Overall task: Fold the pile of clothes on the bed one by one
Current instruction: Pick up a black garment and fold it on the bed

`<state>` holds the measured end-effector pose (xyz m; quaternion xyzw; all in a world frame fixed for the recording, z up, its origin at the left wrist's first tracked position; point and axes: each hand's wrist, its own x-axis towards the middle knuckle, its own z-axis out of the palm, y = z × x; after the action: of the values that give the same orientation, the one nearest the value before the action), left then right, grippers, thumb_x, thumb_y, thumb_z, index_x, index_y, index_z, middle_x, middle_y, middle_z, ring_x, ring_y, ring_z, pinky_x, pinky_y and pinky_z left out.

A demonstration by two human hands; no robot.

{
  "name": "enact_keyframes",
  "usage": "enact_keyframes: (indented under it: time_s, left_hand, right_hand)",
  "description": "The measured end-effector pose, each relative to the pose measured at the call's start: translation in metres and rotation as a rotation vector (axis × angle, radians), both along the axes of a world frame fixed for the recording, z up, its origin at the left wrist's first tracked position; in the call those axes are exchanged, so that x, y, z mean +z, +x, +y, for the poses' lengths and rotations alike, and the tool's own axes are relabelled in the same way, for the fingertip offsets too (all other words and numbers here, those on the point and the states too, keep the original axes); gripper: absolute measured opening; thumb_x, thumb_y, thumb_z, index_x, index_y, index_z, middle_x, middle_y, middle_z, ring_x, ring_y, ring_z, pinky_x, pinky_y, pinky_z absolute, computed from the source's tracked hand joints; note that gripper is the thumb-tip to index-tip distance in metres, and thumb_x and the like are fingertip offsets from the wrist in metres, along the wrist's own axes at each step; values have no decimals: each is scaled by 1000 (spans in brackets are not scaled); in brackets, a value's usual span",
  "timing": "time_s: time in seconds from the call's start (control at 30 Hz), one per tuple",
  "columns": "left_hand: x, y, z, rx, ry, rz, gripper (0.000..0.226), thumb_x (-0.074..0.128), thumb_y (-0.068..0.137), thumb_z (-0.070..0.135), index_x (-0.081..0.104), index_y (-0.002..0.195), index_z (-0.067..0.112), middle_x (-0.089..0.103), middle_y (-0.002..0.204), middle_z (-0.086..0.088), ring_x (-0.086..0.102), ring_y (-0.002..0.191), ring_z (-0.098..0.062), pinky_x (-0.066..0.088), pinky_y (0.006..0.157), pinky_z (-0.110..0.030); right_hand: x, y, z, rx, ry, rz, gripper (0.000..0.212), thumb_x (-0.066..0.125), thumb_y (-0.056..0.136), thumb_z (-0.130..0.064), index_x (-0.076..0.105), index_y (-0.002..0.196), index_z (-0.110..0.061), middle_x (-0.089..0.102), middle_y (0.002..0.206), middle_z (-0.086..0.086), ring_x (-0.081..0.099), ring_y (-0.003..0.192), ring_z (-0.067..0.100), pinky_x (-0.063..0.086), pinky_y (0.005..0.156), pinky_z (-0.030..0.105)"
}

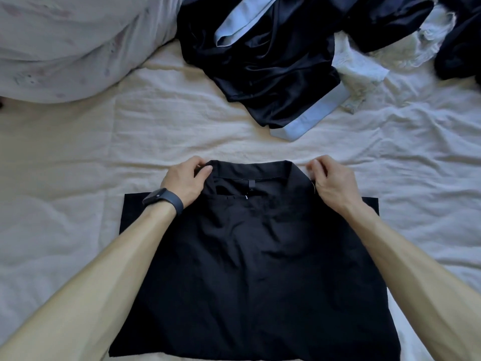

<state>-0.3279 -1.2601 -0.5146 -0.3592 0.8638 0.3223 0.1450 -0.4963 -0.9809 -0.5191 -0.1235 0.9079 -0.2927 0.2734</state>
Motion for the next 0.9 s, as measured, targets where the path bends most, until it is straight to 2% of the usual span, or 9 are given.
enact_keyframes:
  time_s: [0.1,0.2,0.27,0.33,0.4,0.57,0.7,0.8,0.9]
  left_hand:
    - [3,14,5,-94,-173,151,39,50,97,48,61,124,22,63,118,-1,57,111,-23,46,94,-38]
    - [12,57,-2,162,-368,263,41,52,93,39,63,122,14,60,124,-11,55,115,-32,42,97,-43]
    - [17,92,-9,404,-439,166,43,56,93,37,59,127,11,53,132,-17,48,122,-39,39,100,-49]
    - [17,118,-13,594,-398,20,46,59,95,36,54,132,11,50,135,-19,43,126,-41,37,102,-51]
    - [16,133,-16,638,-286,-87,44,60,94,38,56,128,10,56,130,-18,46,123,-40,39,102,-47]
    - [28,131,-20,712,-144,-37,30,58,98,33,63,112,8,68,116,-13,59,112,-35,43,93,-36]
    - [42,122,-23,832,-129,123,26,55,101,27,59,117,8,67,113,-10,60,105,-27,36,83,-22]
    - [44,113,-25,869,-177,228,28,53,102,29,55,119,7,64,107,-8,57,94,-21,37,79,-22]
    - [38,92,-38,880,-217,284,28,53,102,29,55,119,7,63,106,-7,61,102,-26,39,81,-21]
  right_hand:
    - [-5,10,12,38,5,216,29,44,103,-32,63,94,-12,66,90,2,58,90,30,44,79,41]
    - [-2,33,45,-40,74,415,31,49,94,-34,68,108,-15,69,109,6,58,106,36,43,92,46]
    - [1,43,72,-229,212,398,44,52,90,-39,62,126,-15,60,131,11,50,122,38,36,101,48]
    - [5,49,90,-470,316,257,61,54,87,-49,52,137,-13,50,140,16,40,132,38,31,108,51]
    - [10,51,101,-646,325,116,68,53,84,-57,49,135,-12,54,135,15,42,131,36,32,108,50]
    - [20,41,111,-663,171,-83,32,60,96,-40,67,113,-14,68,108,3,61,113,27,42,100,36]
    - [27,34,111,-685,38,75,29,53,102,-32,63,116,-8,62,103,4,57,98,21,41,92,33]
    - [29,27,105,-714,-21,186,30,47,104,-30,57,118,-6,57,100,3,52,91,18,35,80,23]
    - [21,11,88,-727,-34,222,30,45,104,-30,56,118,-6,58,99,5,54,90,22,35,80,25]
